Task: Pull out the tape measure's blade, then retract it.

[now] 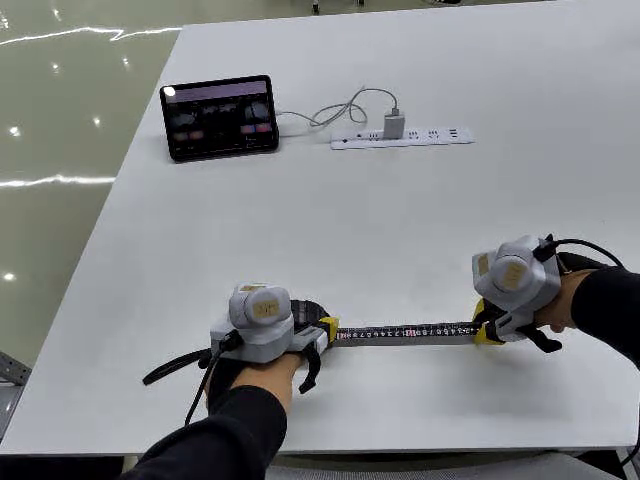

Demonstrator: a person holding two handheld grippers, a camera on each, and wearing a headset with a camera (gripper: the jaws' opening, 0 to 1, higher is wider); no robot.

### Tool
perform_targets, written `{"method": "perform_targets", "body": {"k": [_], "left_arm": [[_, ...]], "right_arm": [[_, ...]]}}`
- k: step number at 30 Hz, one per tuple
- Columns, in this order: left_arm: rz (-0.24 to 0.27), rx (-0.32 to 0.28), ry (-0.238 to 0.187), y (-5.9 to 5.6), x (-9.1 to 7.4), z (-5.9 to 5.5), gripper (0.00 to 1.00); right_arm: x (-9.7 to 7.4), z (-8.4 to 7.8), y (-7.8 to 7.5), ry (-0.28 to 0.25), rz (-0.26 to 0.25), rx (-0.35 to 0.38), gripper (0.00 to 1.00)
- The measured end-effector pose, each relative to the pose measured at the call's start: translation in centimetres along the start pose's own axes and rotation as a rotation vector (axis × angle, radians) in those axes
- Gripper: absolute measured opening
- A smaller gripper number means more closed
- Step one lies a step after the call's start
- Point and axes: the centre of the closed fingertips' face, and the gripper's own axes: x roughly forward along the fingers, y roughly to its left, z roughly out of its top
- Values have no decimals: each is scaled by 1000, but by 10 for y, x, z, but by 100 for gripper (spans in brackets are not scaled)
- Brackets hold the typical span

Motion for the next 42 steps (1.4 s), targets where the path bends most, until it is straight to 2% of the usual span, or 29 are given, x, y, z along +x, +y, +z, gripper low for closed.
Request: {"method": "perform_targets", "body": {"k": [42], "left_arm": [[-3,0,3,0,0,0,58]], "right_arm": [[11,27,3,-35,-12,26,11]]}}
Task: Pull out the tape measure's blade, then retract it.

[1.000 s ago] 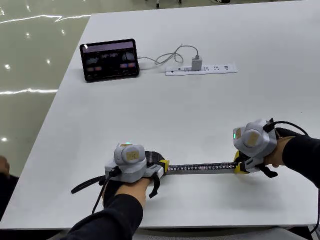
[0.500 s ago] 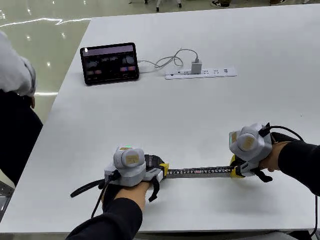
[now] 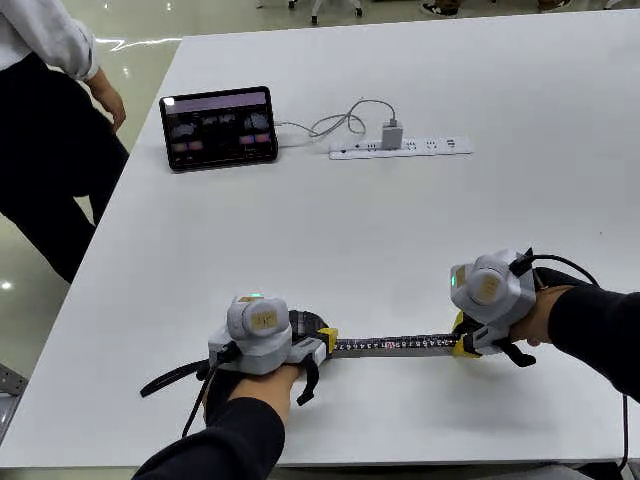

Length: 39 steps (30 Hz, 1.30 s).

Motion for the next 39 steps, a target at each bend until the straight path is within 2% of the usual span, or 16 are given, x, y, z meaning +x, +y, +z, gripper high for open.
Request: {"method": "perform_targets", "body": {"k": [20,35,37,39], "left_arm": [[-1,-3,0,-1,-1,0,58],[-3,-5,0,-1,-1,0,58],[-3,-5,0,-1,-1,0,58],[-3,-6,0,-1,-1,1,58]], "right_arm": [[5,13,2,-32,0,4,11],[11,29,4,-71,15,-10,11],[12,31,5,-74,14,-4,11],[13,34,5,-85,8,36,11]]}}
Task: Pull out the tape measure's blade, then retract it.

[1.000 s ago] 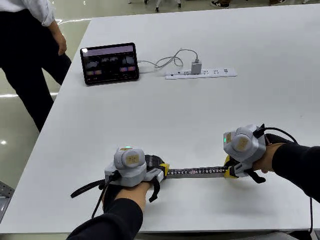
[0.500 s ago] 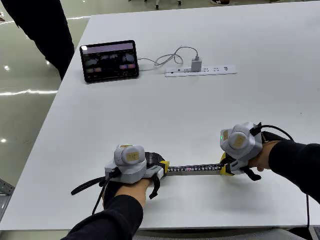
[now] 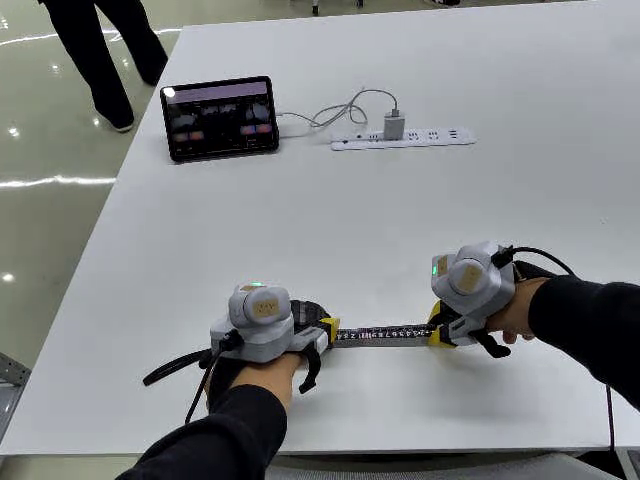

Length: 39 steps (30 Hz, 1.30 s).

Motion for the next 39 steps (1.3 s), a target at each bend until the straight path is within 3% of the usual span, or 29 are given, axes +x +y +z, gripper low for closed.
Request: {"method": "perform_targets", "body": {"k": [39], "left_arm": [[-4,-2,-1,1,1,-1,58]], "right_arm": [[15,29,6,-69,6,-36,11]]}}
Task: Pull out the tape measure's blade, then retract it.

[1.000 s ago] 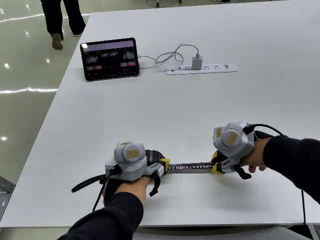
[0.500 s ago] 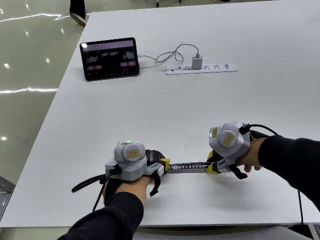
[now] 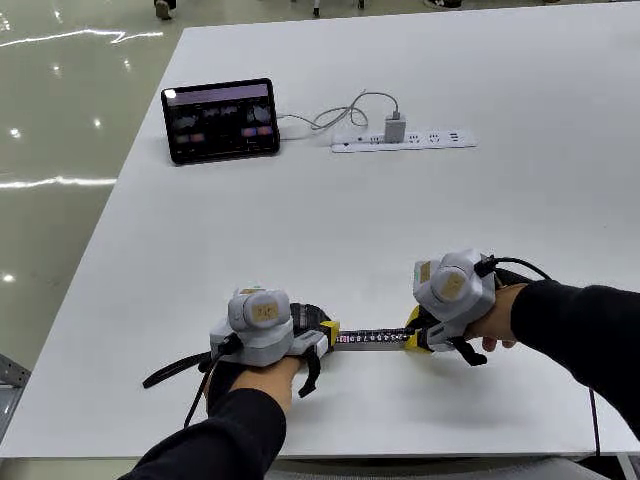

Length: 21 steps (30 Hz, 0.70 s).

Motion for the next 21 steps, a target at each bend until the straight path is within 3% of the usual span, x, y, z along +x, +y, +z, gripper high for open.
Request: {"method": "perform_targets", "body": {"k": [14,16,21], "left_arm": [[-1,-4,0,0,0,0,58],[-4,-8,1,0,0,0,58],[-9,-15,6,0,0,0,58]], "right_arm": [[4,9,3,-33,-7,-15,11],[5,11,4,-43,-10,-54,11],[6,13,2,-64,-12,-8,11]]}}
